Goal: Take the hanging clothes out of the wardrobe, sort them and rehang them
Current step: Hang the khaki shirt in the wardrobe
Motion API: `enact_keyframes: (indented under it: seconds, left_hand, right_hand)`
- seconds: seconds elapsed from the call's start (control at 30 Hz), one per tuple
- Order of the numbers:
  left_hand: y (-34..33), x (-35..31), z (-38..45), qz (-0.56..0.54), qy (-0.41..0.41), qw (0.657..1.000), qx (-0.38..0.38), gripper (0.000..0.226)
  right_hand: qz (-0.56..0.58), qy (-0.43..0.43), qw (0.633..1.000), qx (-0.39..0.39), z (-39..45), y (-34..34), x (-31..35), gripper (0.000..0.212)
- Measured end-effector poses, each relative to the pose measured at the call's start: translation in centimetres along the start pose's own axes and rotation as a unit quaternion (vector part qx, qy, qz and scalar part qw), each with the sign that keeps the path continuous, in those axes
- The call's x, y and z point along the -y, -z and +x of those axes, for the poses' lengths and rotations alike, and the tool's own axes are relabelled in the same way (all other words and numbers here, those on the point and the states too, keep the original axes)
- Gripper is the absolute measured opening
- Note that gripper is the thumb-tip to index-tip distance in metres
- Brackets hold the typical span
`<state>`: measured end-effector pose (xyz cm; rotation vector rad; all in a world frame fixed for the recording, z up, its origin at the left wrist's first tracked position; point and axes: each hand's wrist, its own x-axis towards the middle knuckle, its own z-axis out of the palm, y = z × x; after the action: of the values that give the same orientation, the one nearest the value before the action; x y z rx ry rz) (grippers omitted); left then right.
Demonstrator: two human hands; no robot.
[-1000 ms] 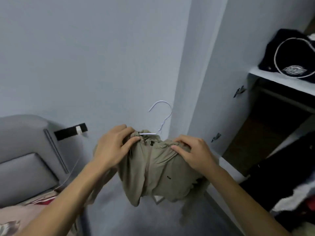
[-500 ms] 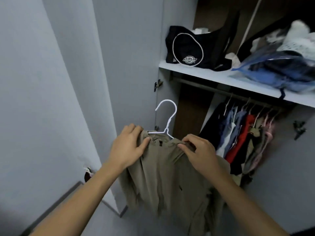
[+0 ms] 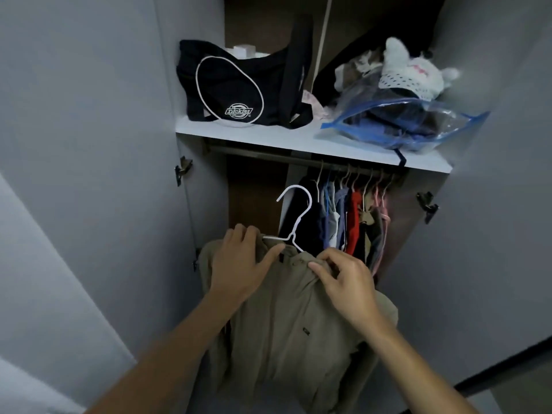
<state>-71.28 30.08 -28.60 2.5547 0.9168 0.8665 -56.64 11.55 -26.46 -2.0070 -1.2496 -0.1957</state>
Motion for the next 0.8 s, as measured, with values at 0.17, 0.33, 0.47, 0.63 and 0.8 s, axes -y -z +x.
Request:
enact_keyframes:
  seconds: [0.17, 0.33, 0.47, 0.63, 0.8]
  left_hand:
    - [-2.9, 0.0, 3.6, 0.003, -0.028, 0.999, -0.024, 0.056]
    - [-4.7, 0.2, 6.7, 0.023, -0.027, 0.999, -0.021, 0.068]
    - [-5.9, 0.9, 8.9, 0.056, -0.045, 0.997, -0.035, 0.050]
    - [-7.9, 1.9, 12.0, 0.056, -0.049, 0.997, -0.028, 0.045]
    - [-10.8, 2.5, 15.4, 0.037, -0.067, 0.997, -0.018, 0.044]
  right_hand:
    - [0.002, -0.037, 0.999, -0.012, 1.3, -0.7, -1.3, 0.013]
    - [0.024, -0.076, 0.997, 0.017, 3.7, -1.9, -2.6, 0.016]
    - [0.062, -0.059, 0.992, 0.091, 5.6, -2.0, -4.0, 0.015]
    - [0.073, -0.001, 0.971, 0.228, 8.5, -0.8, -7.0, 0.013]
    - [0.117, -0.003, 0.961, 0.250, 11.0, -1.9, -9.7, 0.014]
